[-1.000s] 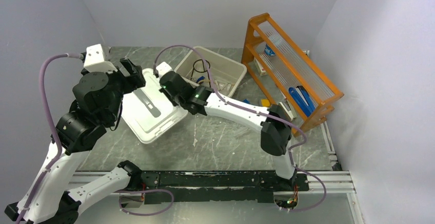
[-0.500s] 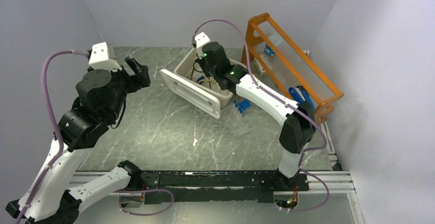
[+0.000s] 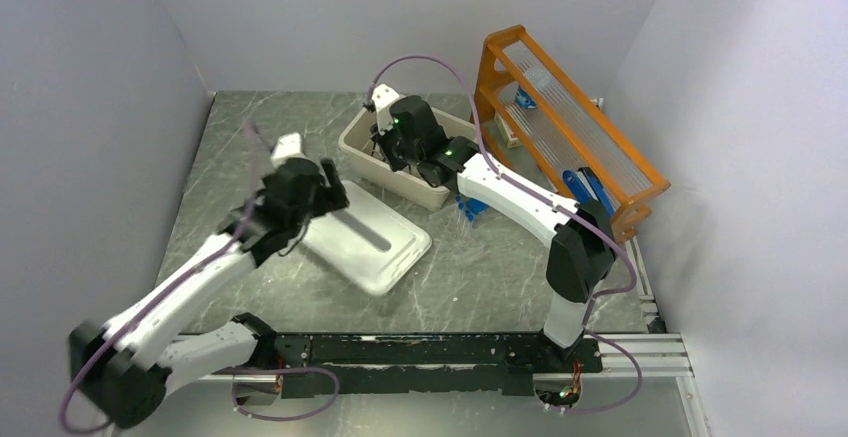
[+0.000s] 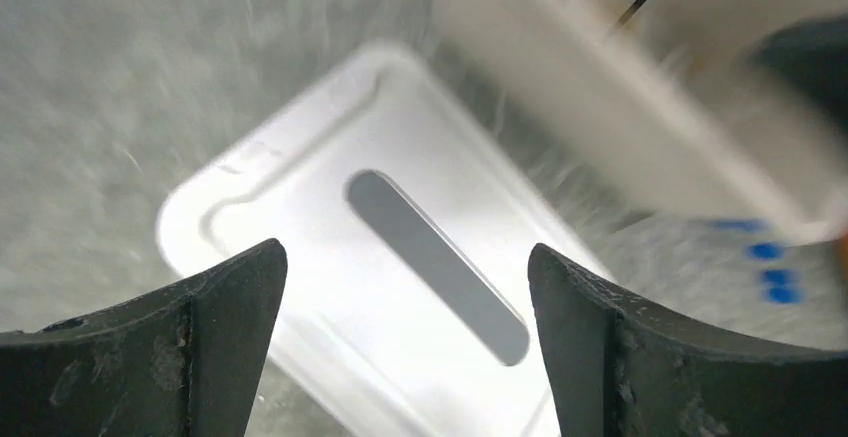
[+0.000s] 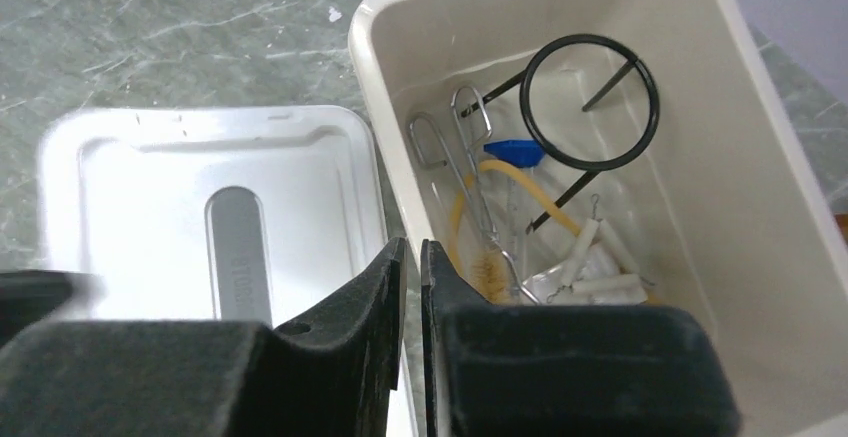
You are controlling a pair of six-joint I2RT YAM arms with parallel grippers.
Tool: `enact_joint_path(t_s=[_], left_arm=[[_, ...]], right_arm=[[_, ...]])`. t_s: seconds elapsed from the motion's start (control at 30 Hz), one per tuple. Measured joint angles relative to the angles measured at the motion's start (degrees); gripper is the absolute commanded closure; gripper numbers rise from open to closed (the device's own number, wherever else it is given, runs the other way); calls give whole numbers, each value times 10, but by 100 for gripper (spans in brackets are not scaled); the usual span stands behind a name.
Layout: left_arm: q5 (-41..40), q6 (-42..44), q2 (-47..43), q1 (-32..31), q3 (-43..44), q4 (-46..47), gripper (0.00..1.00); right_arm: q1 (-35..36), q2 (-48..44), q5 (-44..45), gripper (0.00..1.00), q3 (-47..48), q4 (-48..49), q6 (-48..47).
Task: Organize the chemistry lab equipment
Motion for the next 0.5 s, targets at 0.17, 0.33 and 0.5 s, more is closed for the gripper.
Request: enact_joint_path(t_s=[0.17, 0.33, 0.5], left_arm=[[93, -73, 155, 10, -127, 64, 5], [92, -89, 154, 12, -136, 77, 6], [75, -104, 146, 23, -130, 81, 16]], right_arm=[[0, 0, -17, 81, -9, -1, 23], [7, -3, -25, 67, -27, -4, 41], [32, -1, -25, 62, -67, -9, 67]])
